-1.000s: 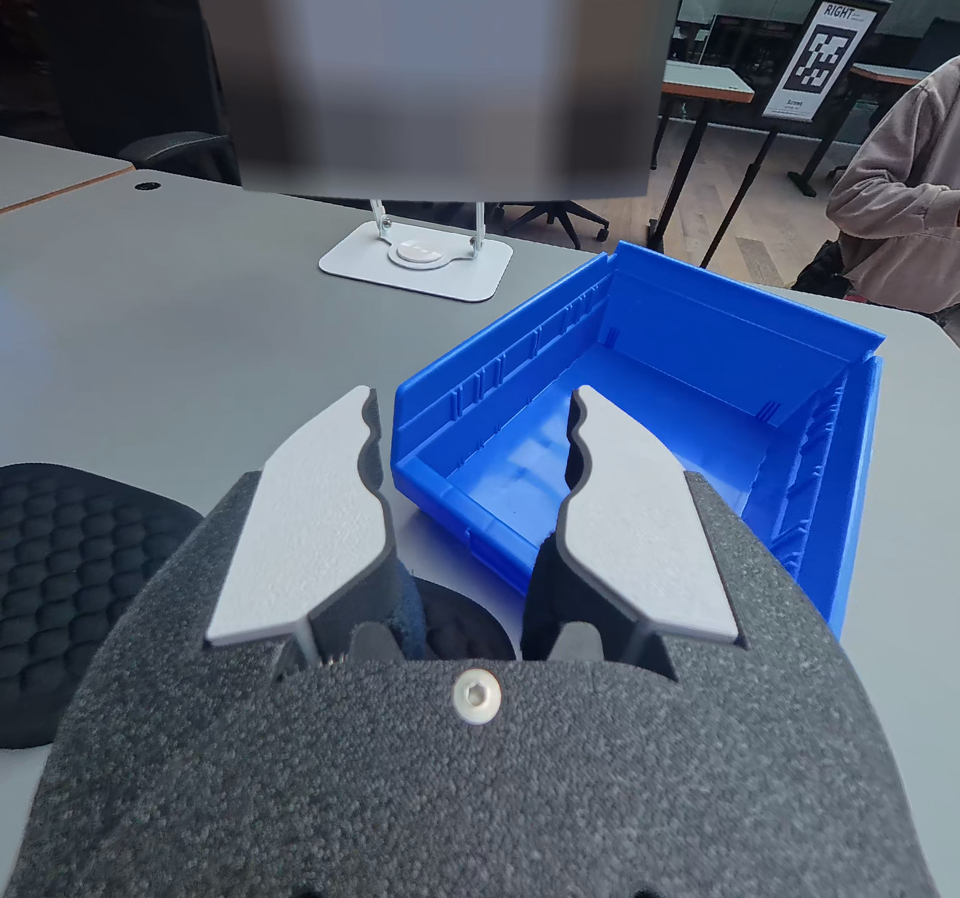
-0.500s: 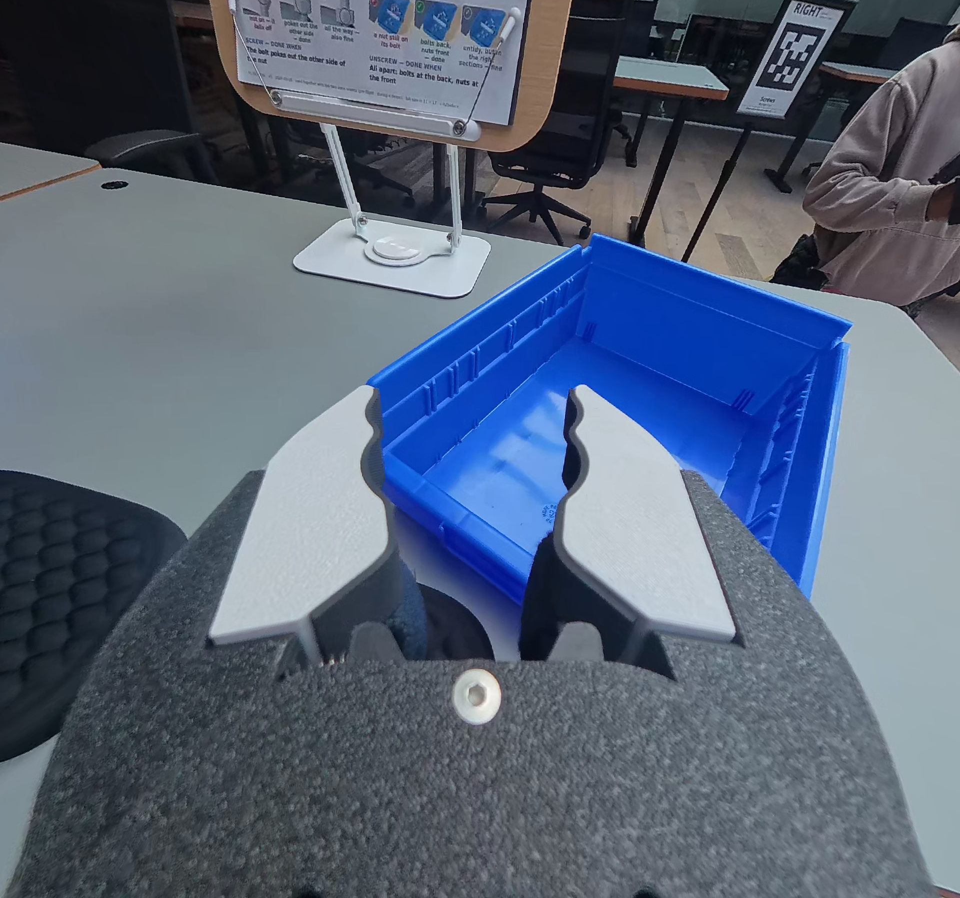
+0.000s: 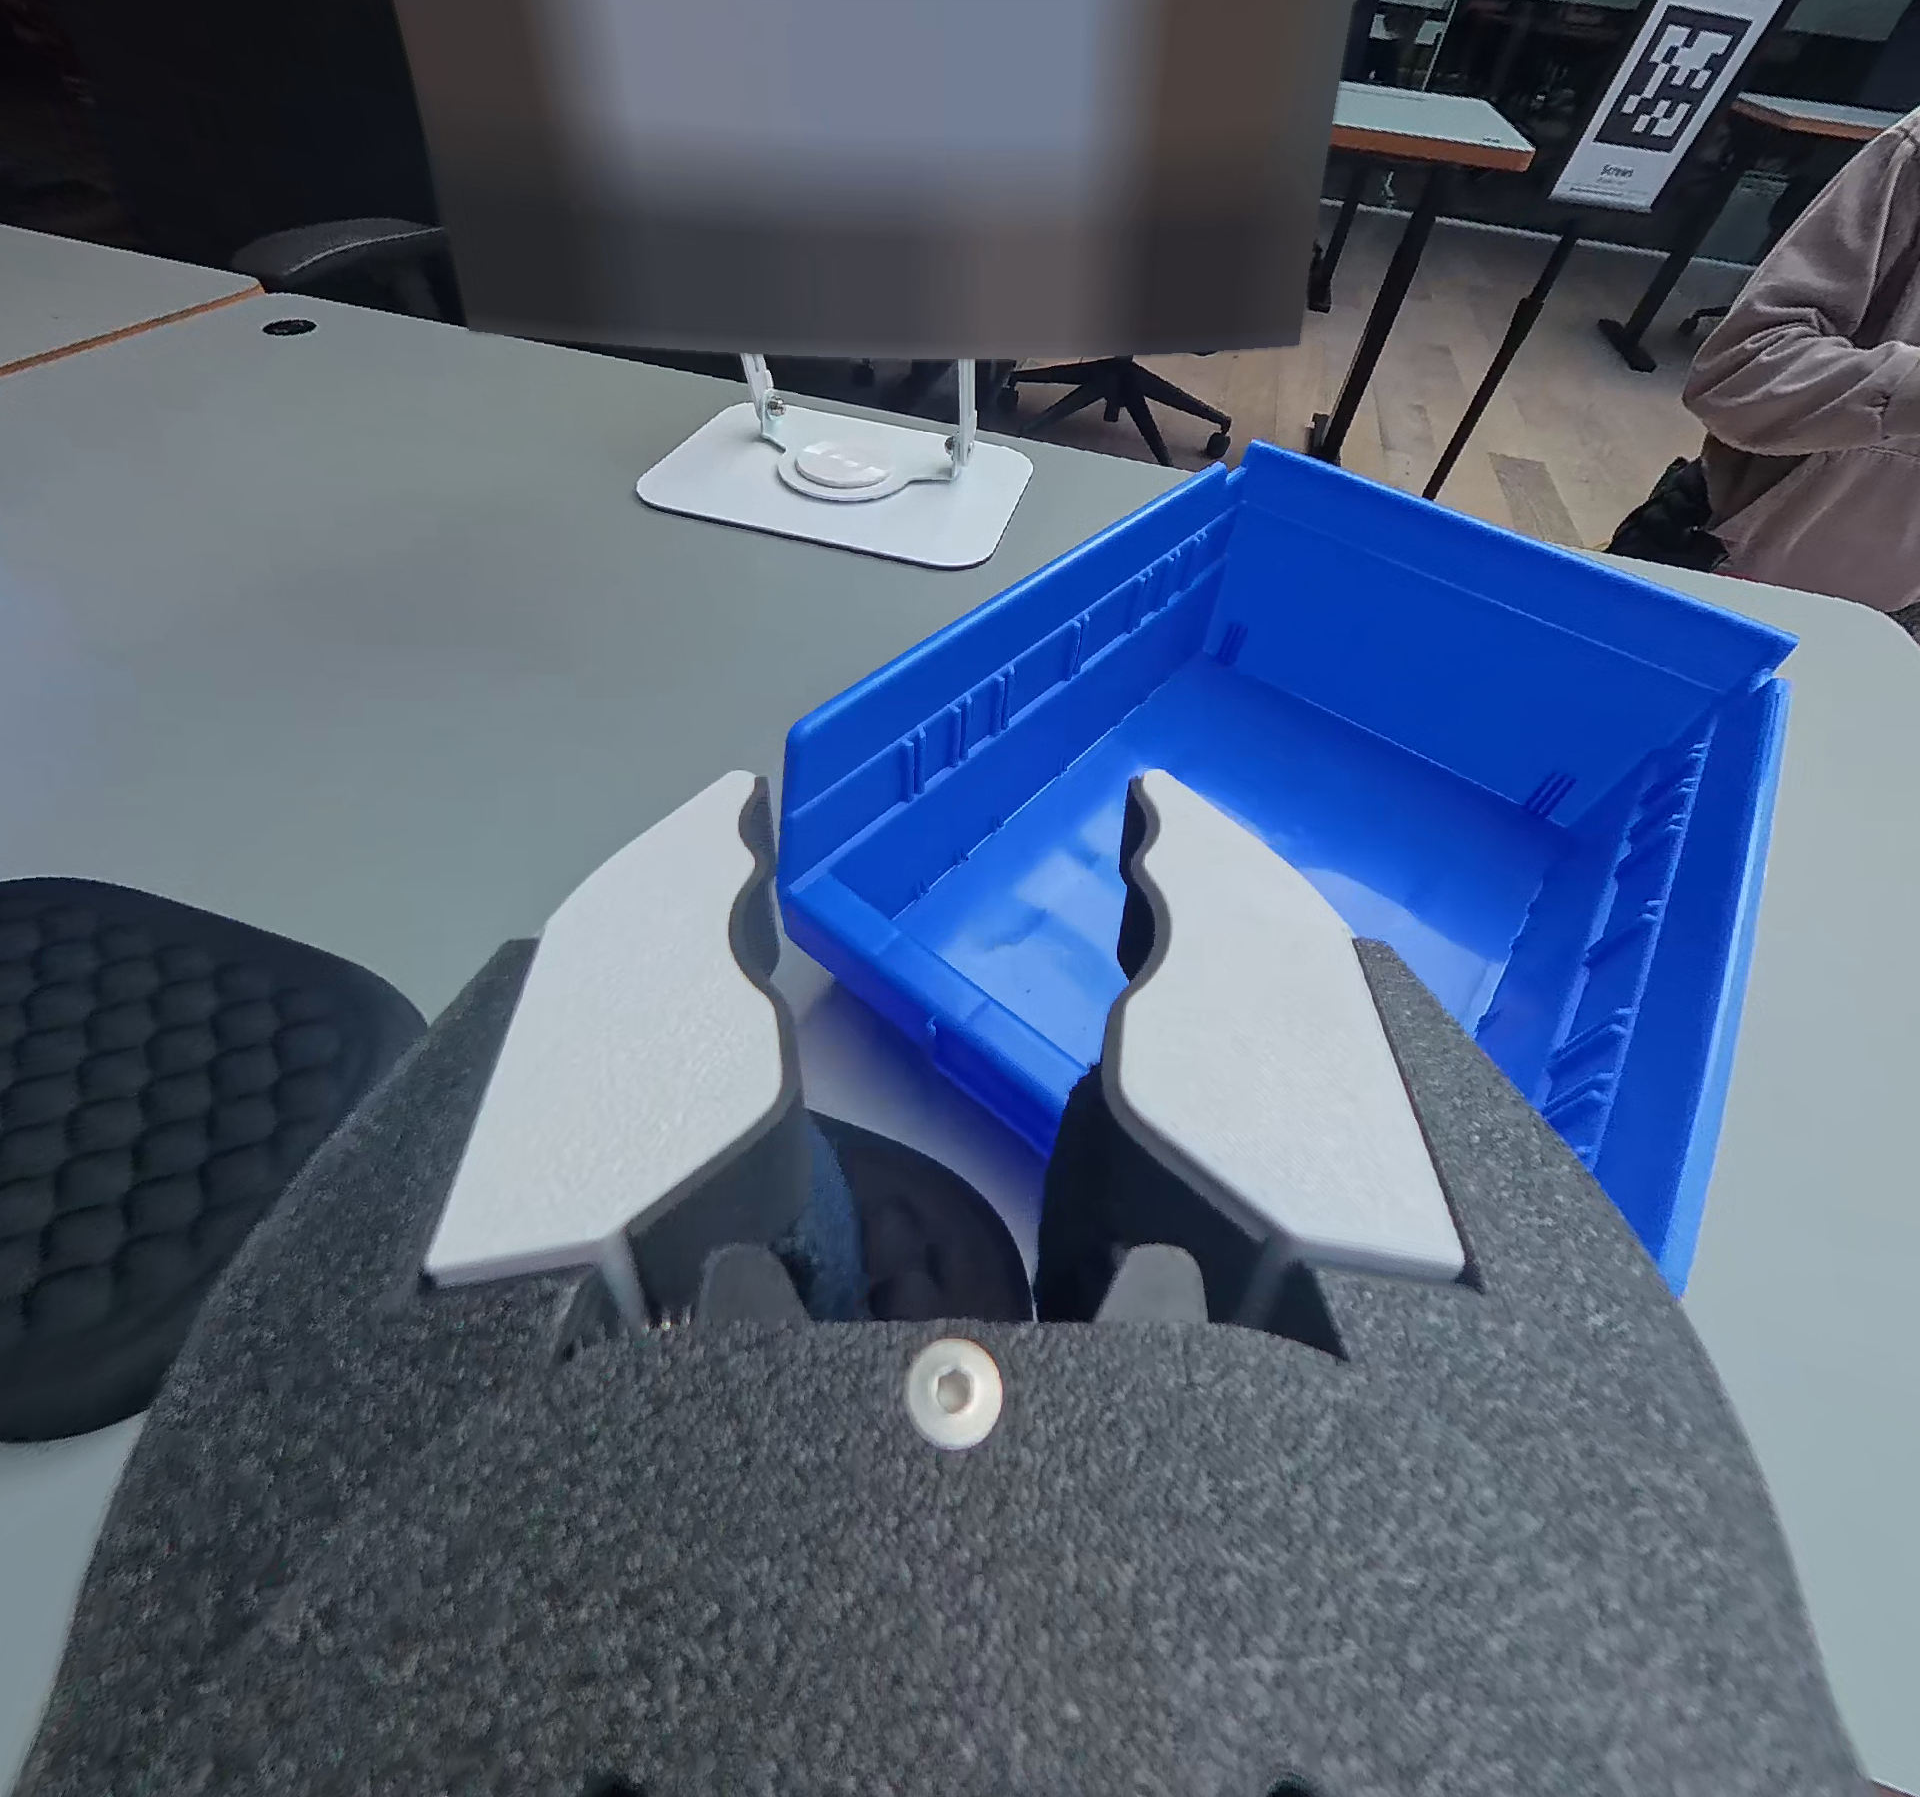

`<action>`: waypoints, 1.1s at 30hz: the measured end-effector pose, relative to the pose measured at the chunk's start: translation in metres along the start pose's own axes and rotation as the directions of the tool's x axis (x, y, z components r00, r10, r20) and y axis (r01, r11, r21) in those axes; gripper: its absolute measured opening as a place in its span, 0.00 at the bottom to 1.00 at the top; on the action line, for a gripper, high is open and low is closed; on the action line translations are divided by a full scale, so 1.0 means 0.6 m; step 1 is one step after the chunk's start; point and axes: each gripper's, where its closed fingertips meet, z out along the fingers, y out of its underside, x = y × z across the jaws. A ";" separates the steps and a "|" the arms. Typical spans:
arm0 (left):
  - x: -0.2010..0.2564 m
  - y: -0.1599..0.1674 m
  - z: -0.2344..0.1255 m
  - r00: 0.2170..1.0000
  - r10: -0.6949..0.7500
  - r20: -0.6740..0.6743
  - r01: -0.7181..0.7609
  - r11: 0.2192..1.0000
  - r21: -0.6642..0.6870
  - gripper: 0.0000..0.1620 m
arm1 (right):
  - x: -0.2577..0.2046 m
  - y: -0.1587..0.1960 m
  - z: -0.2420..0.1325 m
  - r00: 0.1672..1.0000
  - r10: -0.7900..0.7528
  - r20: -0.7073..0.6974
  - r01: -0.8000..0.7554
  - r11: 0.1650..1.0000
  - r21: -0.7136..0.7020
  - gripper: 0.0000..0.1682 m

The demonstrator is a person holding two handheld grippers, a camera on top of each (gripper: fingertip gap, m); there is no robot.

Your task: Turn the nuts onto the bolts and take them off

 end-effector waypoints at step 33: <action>0.488 -0.174 0.132 0.687 0.639 -0.346 -0.664 0.746 0.060 0.06 | -0.040 0.043 -0.018 0.996 0.001 0.091 0.003 0.999 -0.046 0.36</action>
